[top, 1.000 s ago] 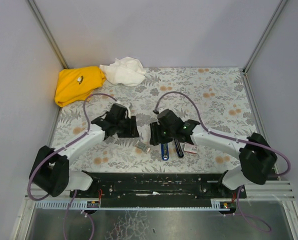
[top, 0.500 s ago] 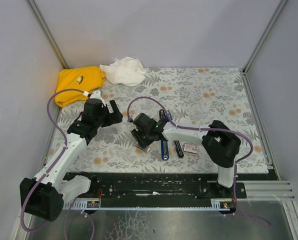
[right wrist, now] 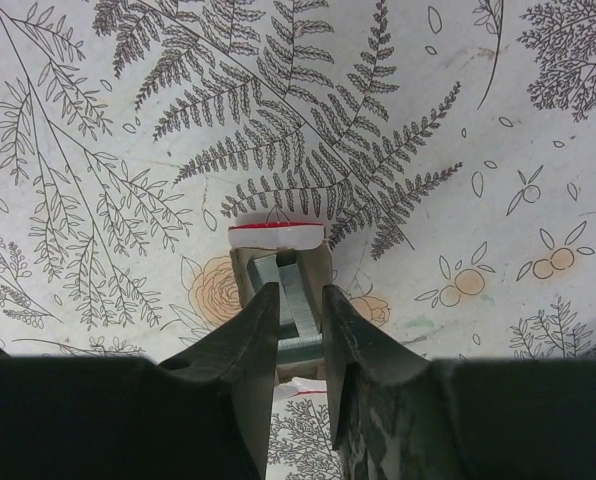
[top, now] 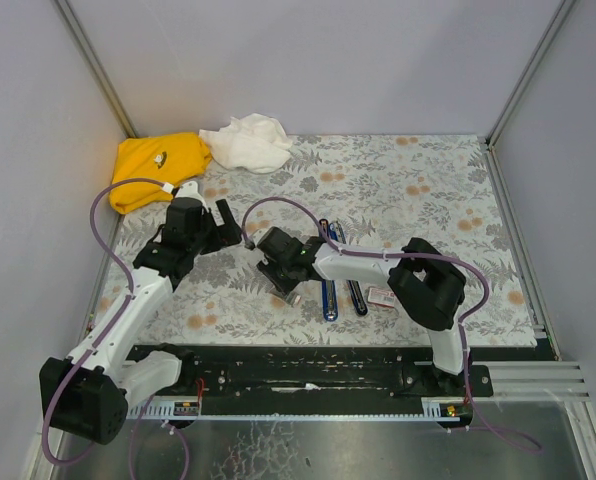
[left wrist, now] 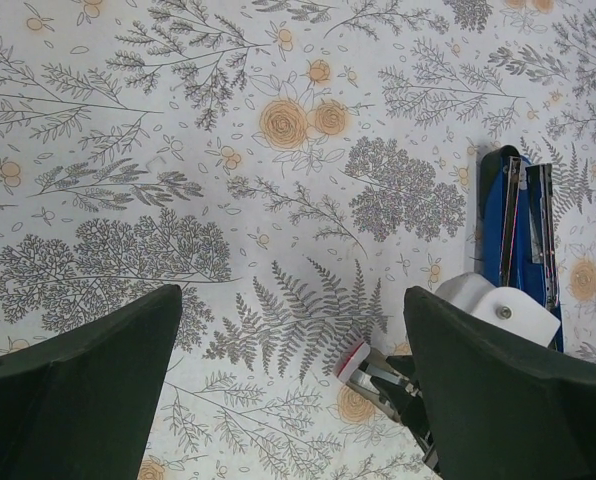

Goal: Load the staples into the stapler

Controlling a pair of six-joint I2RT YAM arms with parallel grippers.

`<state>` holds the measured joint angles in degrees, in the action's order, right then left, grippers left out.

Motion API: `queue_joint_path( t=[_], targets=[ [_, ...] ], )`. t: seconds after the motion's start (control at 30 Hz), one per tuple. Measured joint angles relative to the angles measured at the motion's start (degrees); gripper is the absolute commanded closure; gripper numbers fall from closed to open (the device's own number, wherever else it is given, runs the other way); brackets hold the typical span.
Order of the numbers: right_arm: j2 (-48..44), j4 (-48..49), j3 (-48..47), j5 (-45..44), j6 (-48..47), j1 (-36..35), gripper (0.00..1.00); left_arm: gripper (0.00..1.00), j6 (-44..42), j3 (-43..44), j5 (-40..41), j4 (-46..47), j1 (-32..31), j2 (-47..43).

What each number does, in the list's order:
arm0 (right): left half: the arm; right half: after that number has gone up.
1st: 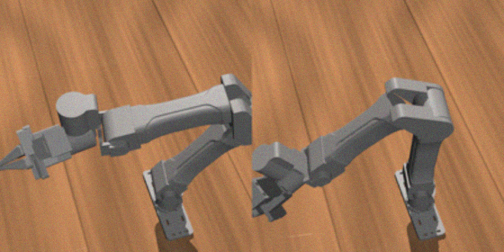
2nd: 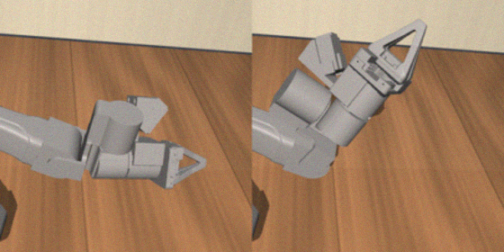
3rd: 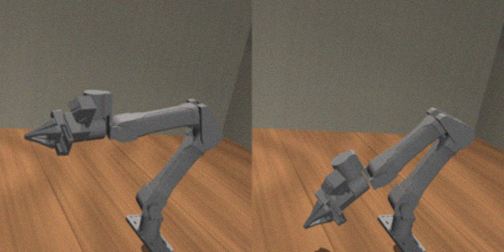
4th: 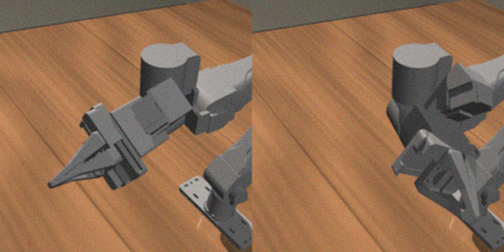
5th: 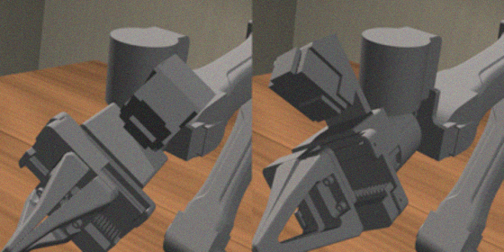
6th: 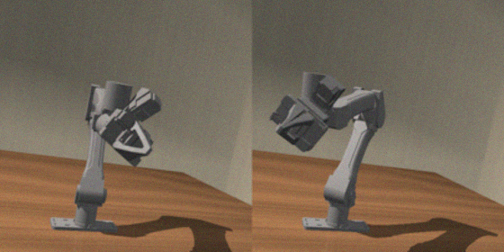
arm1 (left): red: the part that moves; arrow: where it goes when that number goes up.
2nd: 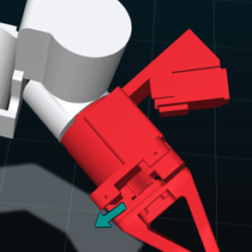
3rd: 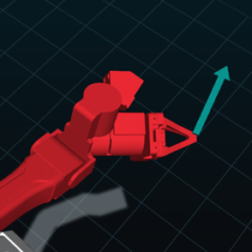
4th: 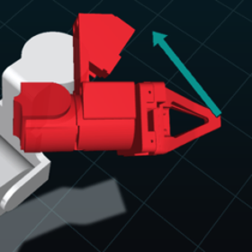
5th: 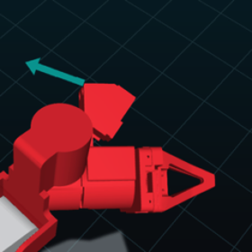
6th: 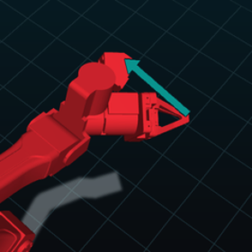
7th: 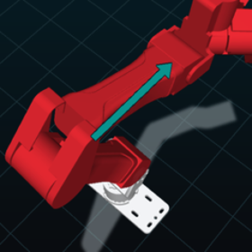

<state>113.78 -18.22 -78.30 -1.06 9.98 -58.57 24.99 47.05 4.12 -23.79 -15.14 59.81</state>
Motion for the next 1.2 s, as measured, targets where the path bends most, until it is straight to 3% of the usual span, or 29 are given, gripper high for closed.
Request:
queue_joint_path(
  t=[0.37,0.63,1.2],
  targets=[
    [1.1,0.0,-0.3,-0.6,-1.3,-0.5,0.76,0.08,0.0,0.0,0.0,0.0,0.7,0.0],
    [1.9,-0.1,-0.5,-1.5,-1.6,-0.7,0.95,0.08,0.0,-0.1,-0.1,0.0,1.1,0.0],
    [-0.2,-6.7,-6.0,-10.3,0.0,-0.8,1.00,0.07,0.0,-0.3,-0.7,0.0,1.4,0.0]
  ],
)
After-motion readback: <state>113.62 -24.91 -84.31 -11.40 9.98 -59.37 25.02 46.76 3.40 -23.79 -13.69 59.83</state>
